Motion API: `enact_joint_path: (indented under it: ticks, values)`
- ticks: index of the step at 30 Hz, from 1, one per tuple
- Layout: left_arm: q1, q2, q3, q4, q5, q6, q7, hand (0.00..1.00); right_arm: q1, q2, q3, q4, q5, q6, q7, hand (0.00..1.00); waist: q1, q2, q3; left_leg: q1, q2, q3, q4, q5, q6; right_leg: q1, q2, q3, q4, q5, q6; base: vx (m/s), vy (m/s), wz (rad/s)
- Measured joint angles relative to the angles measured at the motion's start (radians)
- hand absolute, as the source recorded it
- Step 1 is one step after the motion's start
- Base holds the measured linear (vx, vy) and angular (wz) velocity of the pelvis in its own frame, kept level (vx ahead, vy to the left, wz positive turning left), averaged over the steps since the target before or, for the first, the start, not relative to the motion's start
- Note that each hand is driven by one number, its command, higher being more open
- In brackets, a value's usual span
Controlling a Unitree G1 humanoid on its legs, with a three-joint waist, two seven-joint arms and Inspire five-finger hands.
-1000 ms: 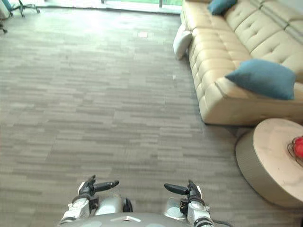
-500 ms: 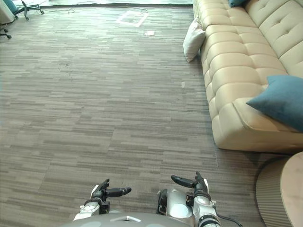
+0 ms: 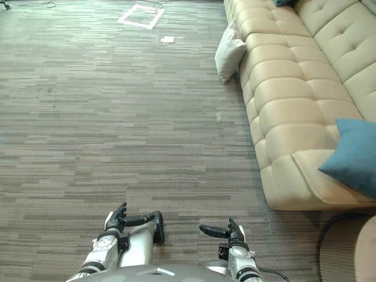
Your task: Pick up cushions and gather them together orderly.
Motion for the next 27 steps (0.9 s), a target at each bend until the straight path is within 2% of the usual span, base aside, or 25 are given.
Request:
enact_joint_path:
  ticks: [1, 2, 3, 4, 5, 7, 9, 10, 11, 12, 13, 15, 16, 17, 18, 19, 20, 21, 22, 23, 24, 26, 27]
  values:
    - [0.003, 0.010, -0.011, 0.016, 0.000, 0.006, -0.002, 1.00, 0.001, -0.003, -0.001, 0.004, -0.003, 0.001, 0.003, 1.00, -0.011, -0.015, -0.006, 0.071, -0.028, 0.009, -0.019, -0.051, 0.013, -0.097, -0.059, -0.011, 0.231, 0.191, 0.017, 0.41, 0.143, 0.01]
    - [0.004, 0.010, -0.015, 0.022, -0.001, 0.007, -0.002, 1.00, 0.002, -0.005, -0.001, 0.005, -0.004, 0.001, 0.004, 1.00, -0.013, -0.010, -0.003, 0.094, -0.034, 0.011, -0.029, -0.062, 0.013, -0.119, -0.076, -0.021, 0.291, 0.200, 0.006, 0.63, 0.176, -0.04]
    - [0.007, 0.016, -0.033, 0.040, -0.003, 0.015, 0.001, 1.00, 0.002, -0.010, -0.002, 0.004, -0.004, 0.001, 0.005, 1.00, -0.018, -0.009, -0.003, 0.174, -0.044, 0.011, -0.069, -0.084, 0.014, -0.186, -0.118, -0.068, 0.424, 0.146, -0.055, 0.53, 0.096, -0.11]
    - [0.016, 0.023, -0.045, 0.042, -0.003, 0.021, 0.001, 1.00, -0.001, -0.013, 0.002, 0.000, -0.006, -0.001, 0.004, 1.00, -0.024, -0.005, -0.002, 0.234, -0.043, 0.011, -0.108, -0.089, 0.012, -0.227, -0.116, -0.095, 0.464, 0.100, -0.080, 0.62, 0.102, -0.06]
    - [0.026, 0.035, -0.066, 0.048, -0.004, 0.022, 0.001, 1.00, -0.001, -0.019, 0.020, -0.013, -0.006, -0.007, 0.005, 1.00, -0.033, 0.000, -0.001, 0.318, -0.039, 0.010, -0.175, -0.083, 0.003, -0.281, -0.101, -0.143, 0.449, 0.039, -0.104, 0.51, 0.020, 0.03]
    - [0.022, 0.035, -0.087, 0.065, -0.003, 0.025, -0.001, 1.00, -0.007, -0.033, 0.039, -0.036, -0.008, -0.020, 0.006, 1.00, -0.043, 0.026, 0.007, 0.428, -0.007, 0.011, -0.265, -0.079, -0.004, -0.384, -0.019, -0.210, 0.238, -0.038, -0.116, 0.50, -0.045, 0.09]
    - [0.023, 0.035, -0.088, 0.071, -0.003, 0.027, -0.003, 1.00, -0.014, -0.035, 0.039, -0.046, -0.008, -0.020, 0.007, 1.00, -0.049, 0.031, 0.009, 0.462, 0.004, 0.013, -0.293, -0.077, -0.007, -0.425, 0.018, -0.230, 0.065, -0.029, -0.105, 0.50, -0.102, 0.16]
    - [0.023, 0.034, -0.088, 0.078, -0.003, 0.028, -0.003, 1.00, -0.022, -0.035, 0.037, -0.045, -0.007, -0.016, 0.007, 1.00, -0.053, 0.024, 0.007, 0.507, -0.001, 0.013, -0.343, -0.079, -0.012, -0.461, 0.048, -0.229, -0.195, 0.037, -0.083, 0.53, -0.148, 0.33]
    - [0.028, 0.034, -0.089, 0.078, -0.004, 0.028, -0.003, 1.00, -0.024, -0.035, 0.037, -0.046, -0.006, -0.015, 0.008, 1.00, -0.060, 0.017, 0.007, 0.541, -0.009, 0.009, -0.371, -0.085, -0.029, -0.465, 0.061, -0.219, -0.328, 0.126, -0.079, 0.58, -0.196, 0.52]
    - [0.041, 0.032, -0.088, 0.079, -0.003, 0.029, -0.003, 1.00, -0.023, -0.039, 0.035, -0.047, -0.003, -0.014, 0.009, 1.00, -0.075, 0.015, 0.002, 0.580, -0.013, -0.015, -0.397, -0.092, -0.056, -0.447, 0.070, -0.197, -0.344, 0.292, -0.110, 0.74, -0.244, 0.35]
    - [0.034, 0.008, -0.083, 0.085, -0.003, 0.028, -0.003, 1.00, -0.030, -0.047, 0.035, -0.046, -0.009, -0.015, 0.012, 1.00, -0.064, 0.055, 0.000, 0.600, 0.016, -0.017, -0.407, -0.091, -0.063, -0.467, 0.094, -0.198, -0.269, 0.222, -0.164, 0.62, -0.201, 0.19]
    - [0.034, -0.010, -0.077, 0.085, -0.003, 0.027, -0.006, 1.00, -0.037, -0.043, 0.019, -0.051, -0.007, -0.014, 0.016, 1.00, -0.062, 0.070, -0.003, 0.602, 0.033, -0.019, -0.370, -0.076, -0.094, -0.497, 0.093, -0.197, -0.155, 0.121, -0.189, 0.49, -0.170, -0.03]
    - [0.035, -0.021, -0.065, 0.086, -0.003, 0.028, -0.003, 1.00, -0.036, -0.038, 0.004, -0.055, -0.008, -0.009, 0.019, 1.00, -0.063, 0.076, -0.006, 0.591, 0.051, -0.024, -0.307, -0.072, -0.109, -0.490, 0.099, -0.204, -0.126, 0.077, -0.196, 0.68, -0.285, 0.14]
    - [0.035, -0.031, -0.058, 0.083, -0.003, 0.029, -0.004, 1.00, -0.027, -0.035, -0.001, -0.064, -0.008, -0.005, 0.018, 1.00, -0.067, 0.082, -0.009, 0.509, 0.099, -0.073, -0.093, -0.057, -0.140, -0.445, 0.118, -0.222, -0.130, 0.032, -0.197, 0.53, -0.246, 0.17]
    - [0.035, -0.034, -0.048, 0.074, -0.001, 0.031, -0.009, 1.00, -0.021, -0.035, 0.000, -0.068, -0.008, -0.004, 0.017, 1.00, -0.067, 0.084, -0.008, 0.470, 0.115, -0.098, 0.010, -0.034, -0.162, -0.425, 0.126, -0.226, -0.139, 0.022, -0.200, 0.69, -0.305, 0.10]
    - [0.045, -0.043, -0.010, 0.046, 0.009, 0.029, -0.015, 1.00, -0.003, -0.036, 0.005, -0.085, -0.008, 0.002, 0.016, 1.00, -0.063, 0.094, -0.008, 0.352, 0.169, -0.132, 0.315, 0.010, -0.197, -0.348, 0.166, -0.230, -0.182, 0.001, -0.206, 0.54, -0.197, -0.08]
    - [0.050, -0.049, 0.019, 0.028, 0.013, 0.029, -0.014, 1.00, 0.002, -0.034, 0.008, -0.093, -0.007, 0.002, 0.015, 1.00, -0.061, 0.098, -0.008, 0.277, 0.207, -0.110, 0.484, 0.007, -0.197, -0.288, 0.187, -0.230, -0.214, -0.014, -0.210, 0.53, -0.158, -0.13]
    - [0.053, -0.047, 0.029, 0.015, 0.015, 0.027, -0.011, 1.00, 0.009, -0.033, 0.008, -0.094, -0.007, 0.002, 0.014, 1.00, -0.062, 0.095, -0.007, 0.234, 0.226, -0.088, 0.551, -0.002, -0.190, -0.243, 0.197, -0.227, -0.238, -0.024, -0.214, 0.34, -0.057, -0.10]
    - [0.056, -0.045, 0.036, 0.000, 0.016, 0.025, -0.009, 1.00, 0.018, -0.032, 0.007, -0.093, -0.006, 0.002, 0.014, 1.00, -0.059, 0.089, -0.008, 0.194, 0.232, -0.061, 0.573, -0.012, -0.173, -0.200, 0.198, -0.224, -0.265, -0.035, -0.220, 0.32, -0.026, -0.04]
    - [0.057, -0.041, 0.035, -0.005, 0.016, 0.021, -0.007, 1.00, 0.026, -0.032, 0.007, -0.090, -0.003, 0.005, 0.012, 1.00, -0.056, 0.082, -0.009, 0.136, 0.230, -0.027, 0.554, -0.029, -0.144, -0.150, 0.198, -0.219, -0.305, -0.043, -0.220, 0.32, -0.017, -0.06]
    - [0.055, -0.039, 0.035, -0.006, 0.016, 0.016, -0.005, 1.00, 0.026, -0.032, 0.007, -0.083, -0.002, 0.006, 0.010, 1.00, -0.053, 0.081, -0.008, 0.102, 0.223, -0.007, 0.520, -0.045, -0.125, -0.119, 0.197, -0.212, -0.330, -0.036, -0.209, 0.39, 0.003, -0.15]
    - [0.044, -0.039, 0.036, -0.013, 0.014, 0.016, -0.004, 1.00, 0.024, -0.031, 0.005, -0.080, 0.000, 0.013, 0.004, 1.00, -0.033, 0.079, -0.007, 0.024, 0.186, 0.045, 0.328, -0.082, -0.106, -0.065, 0.183, -0.190, -0.390, -0.029, -0.198, 0.47, 0.085, -0.30]
    - [0.037, -0.039, 0.043, -0.014, 0.010, 0.015, -0.004, 1.00, 0.017, -0.027, 0.005, -0.071, 0.000, 0.016, 0.003, 1.00, -0.032, 0.074, -0.001, -0.016, 0.136, 0.054, 0.144, -0.075, -0.102, -0.020, 0.164, -0.180, -0.431, -0.028, -0.192, 0.40, 0.118, -0.26]
